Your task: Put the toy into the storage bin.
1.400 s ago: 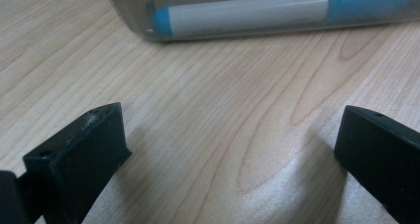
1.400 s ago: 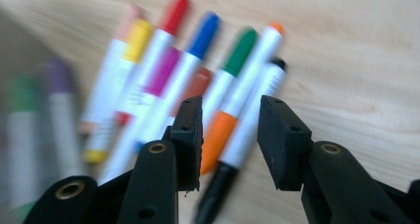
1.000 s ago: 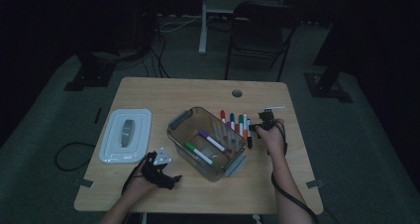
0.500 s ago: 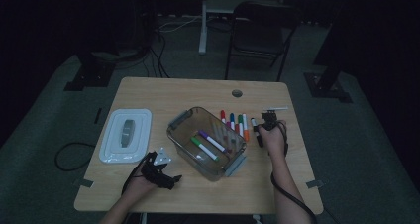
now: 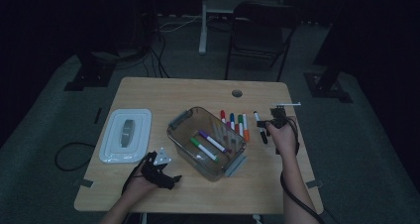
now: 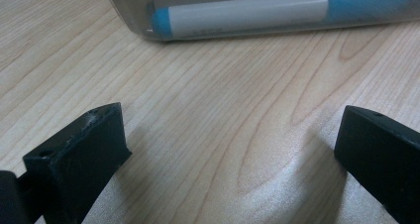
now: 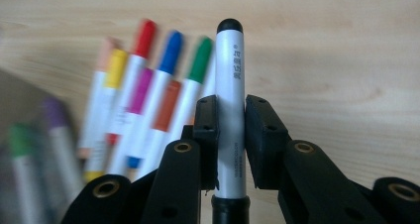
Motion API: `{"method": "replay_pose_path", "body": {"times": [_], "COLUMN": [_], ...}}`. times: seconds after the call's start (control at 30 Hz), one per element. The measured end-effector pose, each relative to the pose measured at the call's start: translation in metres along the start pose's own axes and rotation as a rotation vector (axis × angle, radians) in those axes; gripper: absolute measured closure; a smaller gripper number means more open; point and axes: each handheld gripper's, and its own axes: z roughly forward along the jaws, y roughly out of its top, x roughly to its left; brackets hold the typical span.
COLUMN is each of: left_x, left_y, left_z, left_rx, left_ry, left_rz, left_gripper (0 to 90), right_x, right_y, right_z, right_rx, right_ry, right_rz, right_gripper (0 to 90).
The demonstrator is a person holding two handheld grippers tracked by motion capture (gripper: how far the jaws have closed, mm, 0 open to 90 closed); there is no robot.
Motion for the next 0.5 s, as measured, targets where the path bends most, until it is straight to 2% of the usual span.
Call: {"method": "replay_pose_path", "body": {"times": [0.13,0.23,0.4,0.5], "left_x": [0.000,0.000,0.000,0.000], "left_y": [0.000,0.000,0.000,0.000], "left_z": [0.000,0.000,0.000,0.000], "left_rx": [0.000,0.000,-0.002,0.000], "left_ry": [0.000,-0.001,0.000,0.000], "left_rz": [-0.001,-0.003,-0.003,-0.002], "left_gripper": [0.4,0.4,0.4,0.4], "right_x": [0.022,0.042,0.079,0.100], "right_y": [0.009,0.014,0.019,0.020], "right_z": [-0.024,-0.039,-0.054,-0.057], "right_rx": [-0.047,-0.070,-0.086,-0.080], "right_ry": [0.065,0.108,0.199,0.232], "right_rz": [-0.046,-0.103,-0.191,-0.241], "right_gripper": [76.6,76.6,76.6,76.6]}}
